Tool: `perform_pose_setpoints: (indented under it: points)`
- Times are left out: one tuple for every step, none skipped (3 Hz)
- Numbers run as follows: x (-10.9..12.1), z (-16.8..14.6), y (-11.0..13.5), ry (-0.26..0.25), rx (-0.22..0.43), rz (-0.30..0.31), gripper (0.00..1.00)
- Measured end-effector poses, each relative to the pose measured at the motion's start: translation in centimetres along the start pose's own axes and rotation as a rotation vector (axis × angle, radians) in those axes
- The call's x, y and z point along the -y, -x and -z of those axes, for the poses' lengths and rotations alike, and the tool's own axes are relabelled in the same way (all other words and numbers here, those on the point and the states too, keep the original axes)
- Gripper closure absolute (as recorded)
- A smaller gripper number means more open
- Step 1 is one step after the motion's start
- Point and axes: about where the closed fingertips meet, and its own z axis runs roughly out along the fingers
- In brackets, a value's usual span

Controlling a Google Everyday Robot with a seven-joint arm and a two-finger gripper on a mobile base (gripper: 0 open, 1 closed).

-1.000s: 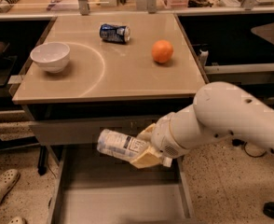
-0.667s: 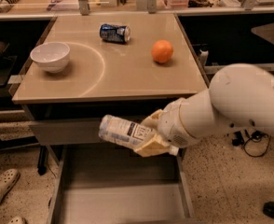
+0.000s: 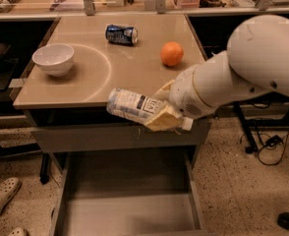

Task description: Pick blue plastic bottle from middle drawer and place on counter

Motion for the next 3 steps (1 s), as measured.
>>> perform_pose_setpoints:
  points:
    - [3.5, -0.1, 2.1, -0.024, -0.008, 0.009, 1.00]
    - [6.6, -0.7, 4.4, -0.037, -0.014, 0.014, 1.00]
    - [8.9, -1.8, 6.9, -0.040, -0.022, 0.019, 1.00]
